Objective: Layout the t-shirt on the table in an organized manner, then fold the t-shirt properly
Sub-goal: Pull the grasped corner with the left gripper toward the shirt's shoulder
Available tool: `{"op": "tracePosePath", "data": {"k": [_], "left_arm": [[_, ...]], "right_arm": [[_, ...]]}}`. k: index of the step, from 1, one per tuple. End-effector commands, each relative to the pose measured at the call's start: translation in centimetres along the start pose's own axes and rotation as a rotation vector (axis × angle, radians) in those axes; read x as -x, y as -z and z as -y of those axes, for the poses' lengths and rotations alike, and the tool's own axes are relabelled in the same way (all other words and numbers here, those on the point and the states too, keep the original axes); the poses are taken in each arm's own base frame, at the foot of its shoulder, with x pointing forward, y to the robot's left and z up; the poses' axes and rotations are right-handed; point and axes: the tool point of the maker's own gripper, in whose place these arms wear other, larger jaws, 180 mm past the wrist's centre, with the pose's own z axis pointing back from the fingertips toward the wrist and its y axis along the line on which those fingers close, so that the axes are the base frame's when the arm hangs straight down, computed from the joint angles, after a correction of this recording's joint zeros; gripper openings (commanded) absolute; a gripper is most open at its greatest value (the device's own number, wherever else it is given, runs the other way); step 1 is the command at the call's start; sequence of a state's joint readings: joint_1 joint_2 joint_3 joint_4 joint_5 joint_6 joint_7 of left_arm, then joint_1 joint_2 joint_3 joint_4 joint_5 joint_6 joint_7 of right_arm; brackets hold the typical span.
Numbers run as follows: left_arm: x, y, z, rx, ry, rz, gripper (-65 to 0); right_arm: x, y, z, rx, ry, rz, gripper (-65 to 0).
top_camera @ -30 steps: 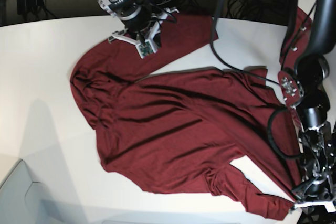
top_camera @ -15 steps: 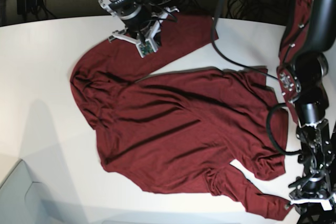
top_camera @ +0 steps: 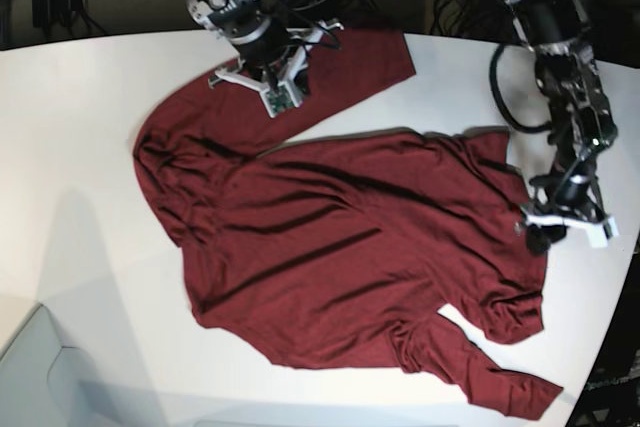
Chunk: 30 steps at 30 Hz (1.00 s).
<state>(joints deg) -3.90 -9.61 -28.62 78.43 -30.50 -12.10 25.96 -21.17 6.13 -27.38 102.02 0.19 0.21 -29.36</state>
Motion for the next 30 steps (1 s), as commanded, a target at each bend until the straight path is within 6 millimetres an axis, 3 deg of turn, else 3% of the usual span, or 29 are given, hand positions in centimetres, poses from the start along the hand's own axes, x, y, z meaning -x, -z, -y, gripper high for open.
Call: {"op": "tracePosePath", "data": {"k": [1, 5, 9, 13, 20, 25, 30], "left_arm": [[-1.6, -0.9, 1.0, 0.033, 0.01, 0.067, -41.5], [2.9, -3.9, 0.2, -0.003, 0.041, -0.01, -41.5], [6.7, -5.5, -1.1, -0.046, 0.071, -0.099, -41.5], [8.2, -6.4, -2.0, -0.067, 0.089, -0.141, -41.5], [11.2, -7.0, -0.4, -0.024, 0.106, -0.215, -41.5], [13.5, -7.4, -1.1, -0.039, 0.089, -0.275, -41.5], [13.5, -8.2, -1.5, -0.046, 0.089, -0.275, -41.5]], "right_arm": [[-1.1, -0.2, 0.0, 0.0, 0.002, 0.041, -65.0], [-1.1, -0.2, 0.0, 0.0, 0.002, 0.041, -65.0], [-1.1, -0.2, 0.0, 0.0, 0.002, 0.041, -65.0], [-1.1, -0.2, 0.0, 0.0, 0.002, 0.041, -65.0], [-1.1, -0.2, 0.0, 0.0, 0.002, 0.041, -65.0], [-1.1, -0.2, 0.1, 0.002, 0.002, 0.041, -65.0], [-1.1, -0.2, 0.1, 0.002, 0.002, 0.041, -65.0]]}}
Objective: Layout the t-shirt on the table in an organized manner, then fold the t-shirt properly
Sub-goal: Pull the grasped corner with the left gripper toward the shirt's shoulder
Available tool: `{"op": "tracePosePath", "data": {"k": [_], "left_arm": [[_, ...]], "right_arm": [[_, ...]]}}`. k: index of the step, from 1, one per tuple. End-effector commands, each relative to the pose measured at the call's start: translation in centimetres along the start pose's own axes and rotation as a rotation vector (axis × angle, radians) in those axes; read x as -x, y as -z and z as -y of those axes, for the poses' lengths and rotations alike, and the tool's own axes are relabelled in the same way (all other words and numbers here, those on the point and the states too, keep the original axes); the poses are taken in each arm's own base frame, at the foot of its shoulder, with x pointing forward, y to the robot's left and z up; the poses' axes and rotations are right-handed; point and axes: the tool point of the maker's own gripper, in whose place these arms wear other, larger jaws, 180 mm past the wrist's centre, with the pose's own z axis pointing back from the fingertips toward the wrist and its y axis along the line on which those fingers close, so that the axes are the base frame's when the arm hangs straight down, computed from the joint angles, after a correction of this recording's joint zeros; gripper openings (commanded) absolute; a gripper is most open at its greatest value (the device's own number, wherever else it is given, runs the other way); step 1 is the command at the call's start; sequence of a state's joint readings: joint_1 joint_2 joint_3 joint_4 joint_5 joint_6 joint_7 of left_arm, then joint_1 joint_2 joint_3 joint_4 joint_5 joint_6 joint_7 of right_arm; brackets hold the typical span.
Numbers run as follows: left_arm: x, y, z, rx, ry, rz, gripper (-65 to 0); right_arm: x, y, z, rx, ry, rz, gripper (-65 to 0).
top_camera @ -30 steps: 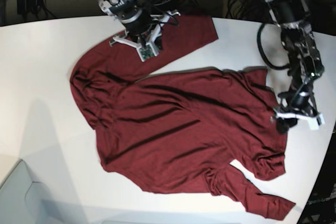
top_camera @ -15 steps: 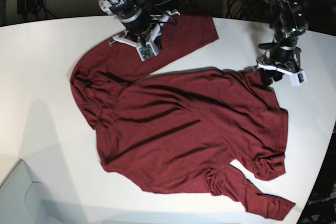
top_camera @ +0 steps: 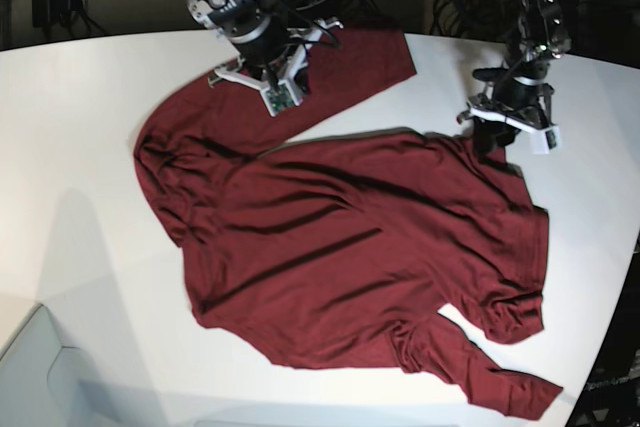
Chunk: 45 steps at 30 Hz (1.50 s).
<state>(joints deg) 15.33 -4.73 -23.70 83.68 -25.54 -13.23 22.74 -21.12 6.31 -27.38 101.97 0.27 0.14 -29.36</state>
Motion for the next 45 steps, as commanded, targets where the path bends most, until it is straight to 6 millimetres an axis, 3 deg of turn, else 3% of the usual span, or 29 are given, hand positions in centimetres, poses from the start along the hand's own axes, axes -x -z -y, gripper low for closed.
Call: {"op": "tracePosePath", "data": {"k": [1, 7, 15, 25, 35, 41, 43, 45], "left_arm": [[0.3, -0.7, -0.3, -0.011, 0.014, -0.022, -41.5], [-1.4, -1.9, 0.6, 0.008, 0.047, 0.029, -41.5], [-1.4, -2.3, 0.6, 0.007, 0.05, 0.031, -41.5], [-2.3, -3.1, -2.6, -0.076, 0.019, 0.06, -41.5], [0.7, -1.8, -3.8, -0.095, -0.028, -0.019, -41.5], [1.3, -1.8, -4.0, -0.099, -0.032, -0.034, -41.9], [1.5, -1.8, -4.1, -0.101, -0.034, -0.039, -46.6], [1.7, -1.9, -4.2, -0.104, -0.031, -0.044, -56.2]], "right_arm": [[-1.2, -0.2, 0.0, 0.001, 0.003, 0.042, -65.0], [-1.2, -0.2, 0.0, 0.001, 0.002, 0.042, -65.0], [-1.2, -0.2, 0.0, 0.001, 0.002, 0.042, -65.0], [-1.2, -0.2, 0.0, 0.001, 0.001, 0.043, -65.0], [-1.2, -0.2, 0.0, 0.001, 0.001, 0.043, -65.0], [-1.2, -0.2, 0.0, 0.001, 0.001, 0.043, -65.0], [-1.2, -0.2, 0.0, 0.001, 0.001, 0.043, -65.0], [-1.2, -0.2, 0.0, 0.001, 0.001, 0.043, -65.0]]}}
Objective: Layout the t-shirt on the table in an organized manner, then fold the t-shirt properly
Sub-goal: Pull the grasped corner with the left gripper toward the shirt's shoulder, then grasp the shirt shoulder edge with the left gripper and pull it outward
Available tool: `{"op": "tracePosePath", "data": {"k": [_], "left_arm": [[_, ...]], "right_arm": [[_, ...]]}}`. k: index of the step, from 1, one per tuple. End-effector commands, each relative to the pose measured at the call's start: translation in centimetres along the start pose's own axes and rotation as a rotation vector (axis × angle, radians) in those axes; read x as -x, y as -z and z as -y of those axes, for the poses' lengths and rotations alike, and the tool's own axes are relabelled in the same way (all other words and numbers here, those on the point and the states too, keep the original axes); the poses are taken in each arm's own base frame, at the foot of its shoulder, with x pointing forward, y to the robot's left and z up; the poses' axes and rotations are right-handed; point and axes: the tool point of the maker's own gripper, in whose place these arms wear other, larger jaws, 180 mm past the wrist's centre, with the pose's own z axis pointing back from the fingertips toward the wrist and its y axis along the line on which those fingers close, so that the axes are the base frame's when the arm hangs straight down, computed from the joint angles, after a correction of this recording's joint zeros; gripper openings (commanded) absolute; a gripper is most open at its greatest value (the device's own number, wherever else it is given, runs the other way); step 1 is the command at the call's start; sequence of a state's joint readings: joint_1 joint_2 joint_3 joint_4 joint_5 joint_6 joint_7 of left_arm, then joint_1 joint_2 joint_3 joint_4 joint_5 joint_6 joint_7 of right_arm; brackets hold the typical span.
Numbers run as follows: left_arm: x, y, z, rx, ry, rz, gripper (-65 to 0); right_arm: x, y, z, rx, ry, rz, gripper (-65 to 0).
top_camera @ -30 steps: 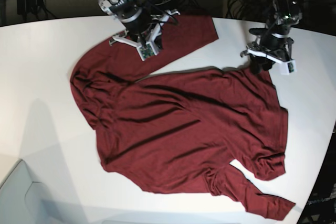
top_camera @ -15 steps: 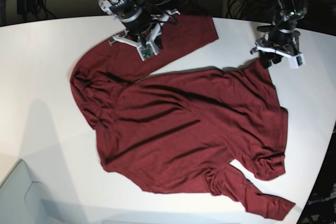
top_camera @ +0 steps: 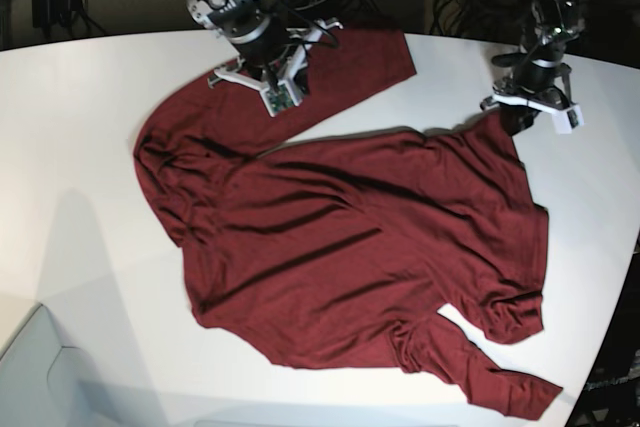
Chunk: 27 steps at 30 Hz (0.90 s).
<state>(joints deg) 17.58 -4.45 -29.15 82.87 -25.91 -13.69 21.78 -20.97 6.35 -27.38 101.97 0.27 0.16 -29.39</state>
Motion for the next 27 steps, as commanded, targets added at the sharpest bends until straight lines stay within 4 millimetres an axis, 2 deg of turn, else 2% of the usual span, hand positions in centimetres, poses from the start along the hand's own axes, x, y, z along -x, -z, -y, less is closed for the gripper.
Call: {"op": "tracePosePath", "data": {"k": [1, 2, 4, 6, 11, 14, 18, 20, 25, 27], "left_arm": [[1.4, -0.3, -0.6, -0.019, 0.013, -0.062, -61.9], [2.0, -0.2, -0.9, -0.024, 0.013, -0.077, -65.0], [2.9, 0.0, -1.5, -0.037, 0.004, -0.105, -63.2], [2.7, -0.1, -2.3, -0.049, 0.005, -0.105, -65.0], [0.0, -1.5, -2.6, -0.047, 0.073, -0.075, -64.5], [-3.1, -2.9, -4.2, -0.097, 0.082, -0.03, -64.5], [-5.1, -4.3, -7.1, -0.175, 0.065, -0.007, -64.5], [-6.3, -4.5, -7.9, -0.199, 0.05, 0.022, -64.5], [-6.1, -4.6, -7.6, -0.195, 0.041, 0.023, -64.0], [-4.6, -4.3, -6.0, -0.165, 0.028, -0.027, -61.9]], "right_arm": [[-1.1, -0.2, 0.0, 0.001, 0.003, 0.041, -65.0], [-1.1, -0.2, 0.0, 0.001, 0.003, 0.041, -65.0], [-1.1, -0.2, -0.1, 0.0, 0.003, 0.041, -65.0], [-1.2, -0.2, -0.2, -0.002, 0.004, 0.042, -65.0], [-1.1, -0.2, -0.2, -0.003, 0.004, 0.041, -65.0], [-1.1, -0.2, -0.2, -0.003, 0.004, 0.041, -65.0], [-1.1, -0.2, -0.2, -0.003, 0.004, 0.041, -65.0], [-1.1, -0.2, -0.2, -0.003, 0.004, 0.042, -65.0], [-1.1, -0.2, -0.2, -0.003, 0.005, 0.041, -65.0], [-1.1, -0.2, -0.2, -0.003, 0.005, 0.042, -65.0]]}}
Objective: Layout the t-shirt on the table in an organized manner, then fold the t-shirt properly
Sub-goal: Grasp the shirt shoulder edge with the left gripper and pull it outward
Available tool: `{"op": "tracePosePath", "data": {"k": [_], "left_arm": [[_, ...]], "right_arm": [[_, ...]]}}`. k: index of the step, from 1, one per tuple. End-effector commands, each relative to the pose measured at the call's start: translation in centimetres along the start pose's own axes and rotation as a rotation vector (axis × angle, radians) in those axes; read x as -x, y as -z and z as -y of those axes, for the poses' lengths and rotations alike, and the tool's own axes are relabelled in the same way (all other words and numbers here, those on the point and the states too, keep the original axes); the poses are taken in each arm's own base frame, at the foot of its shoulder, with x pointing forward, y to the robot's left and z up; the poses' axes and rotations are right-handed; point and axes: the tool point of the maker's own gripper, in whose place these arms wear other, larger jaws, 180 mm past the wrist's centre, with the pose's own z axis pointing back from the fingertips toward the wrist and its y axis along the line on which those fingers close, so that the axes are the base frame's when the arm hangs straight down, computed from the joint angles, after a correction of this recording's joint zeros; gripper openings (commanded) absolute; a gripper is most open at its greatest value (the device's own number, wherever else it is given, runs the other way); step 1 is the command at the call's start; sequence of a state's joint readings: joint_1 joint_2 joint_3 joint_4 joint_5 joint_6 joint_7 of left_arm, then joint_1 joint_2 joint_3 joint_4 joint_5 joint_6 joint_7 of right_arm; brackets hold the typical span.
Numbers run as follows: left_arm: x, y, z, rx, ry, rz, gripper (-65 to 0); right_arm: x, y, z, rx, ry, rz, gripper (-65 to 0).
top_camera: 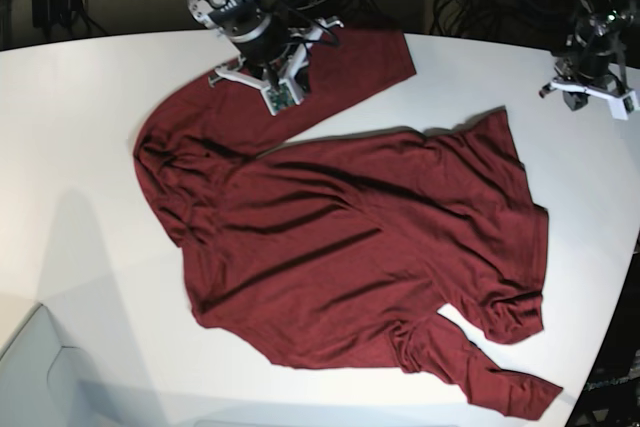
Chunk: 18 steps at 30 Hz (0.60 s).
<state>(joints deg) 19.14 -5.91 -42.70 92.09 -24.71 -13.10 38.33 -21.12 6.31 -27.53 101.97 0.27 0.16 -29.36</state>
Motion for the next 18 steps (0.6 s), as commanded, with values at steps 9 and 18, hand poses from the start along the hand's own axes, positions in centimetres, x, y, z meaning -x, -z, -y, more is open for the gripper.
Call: {"op": "tracePosePath", "data": {"k": [9, 18], "left_arm": [[1.0, -0.5, 3.8, 0.072, -0.039, -0.065, -26.4], [2.5, 1.5, 9.0, 0.191, -0.005, -0.124, -26.0]], "right_arm": [[-1.3, -0.2, -0.1, 0.0, 0.005, 0.046, -65.0], [-1.3, -0.2, -0.1, -0.001, 0.004, 0.046, -65.0]]}}
